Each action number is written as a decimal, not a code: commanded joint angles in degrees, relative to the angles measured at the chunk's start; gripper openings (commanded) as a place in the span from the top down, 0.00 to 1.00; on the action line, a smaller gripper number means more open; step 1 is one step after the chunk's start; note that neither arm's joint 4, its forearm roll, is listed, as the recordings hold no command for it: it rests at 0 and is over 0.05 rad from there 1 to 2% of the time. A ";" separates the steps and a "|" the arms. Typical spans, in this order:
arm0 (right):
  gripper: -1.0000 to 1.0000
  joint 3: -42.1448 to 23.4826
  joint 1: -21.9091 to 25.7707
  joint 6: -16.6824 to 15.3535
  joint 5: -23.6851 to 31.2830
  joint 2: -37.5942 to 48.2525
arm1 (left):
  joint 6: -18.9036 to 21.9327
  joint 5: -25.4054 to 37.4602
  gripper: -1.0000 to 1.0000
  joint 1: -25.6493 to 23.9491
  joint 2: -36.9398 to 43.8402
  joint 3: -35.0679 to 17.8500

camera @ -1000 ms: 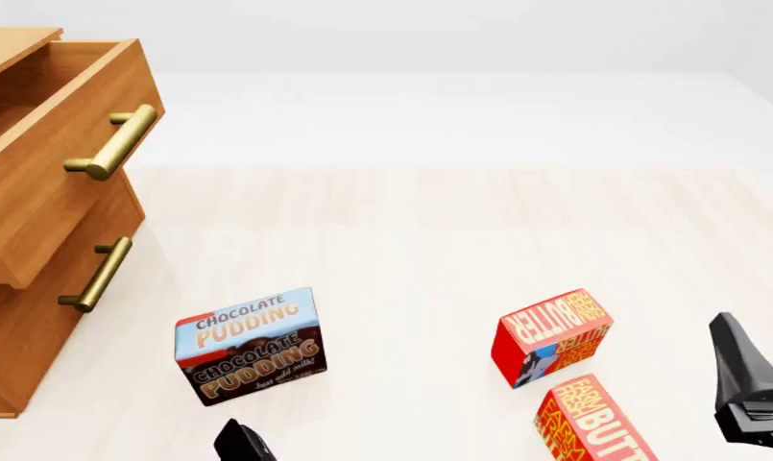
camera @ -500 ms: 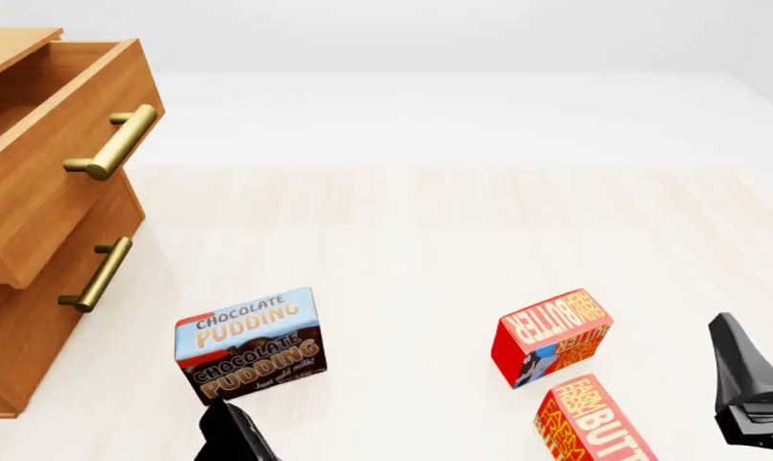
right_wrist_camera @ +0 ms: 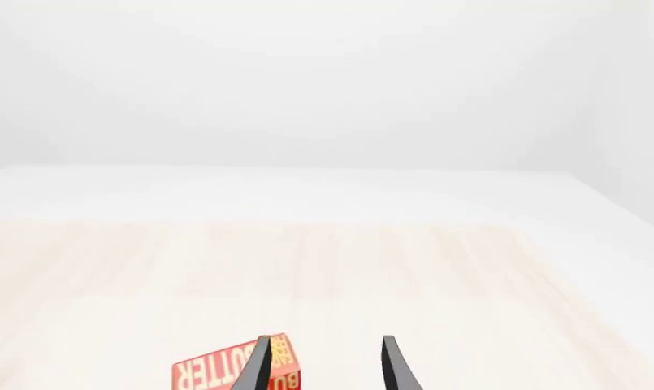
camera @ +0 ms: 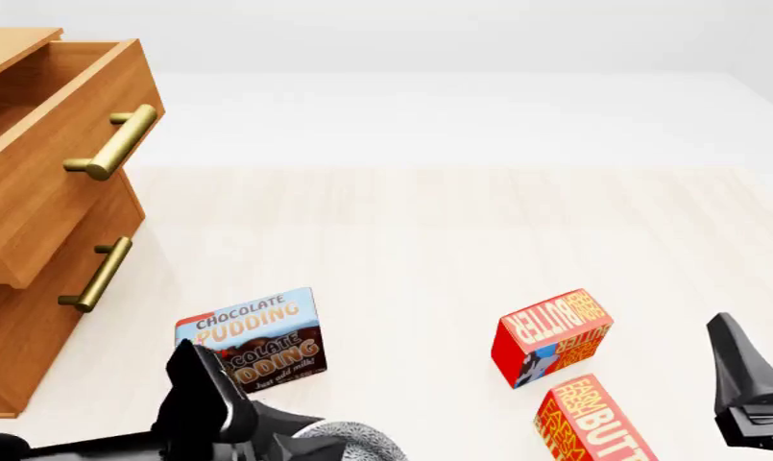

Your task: Put the bowl in the top drawer of the cabinet.

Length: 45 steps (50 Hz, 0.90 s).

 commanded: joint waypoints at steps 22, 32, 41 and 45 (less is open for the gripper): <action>0.00 0.02 0.66 0.62 -0.04 0.00 | 7.51 15.64 1.00 6.37 -10.43 -11.50; 0.00 0.02 0.85 0.64 -0.10 -0.05 | 9.46 19.54 1.00 9.64 -12.94 -16.67; 0.00 0.02 0.93 0.67 -0.13 -0.07 | 9.88 20.16 1.00 13.72 -14.65 -19.55; 0.00 0.02 0.99 0.67 -0.15 -0.08 | 9.76 20.57 1.00 14.75 -14.79 -20.73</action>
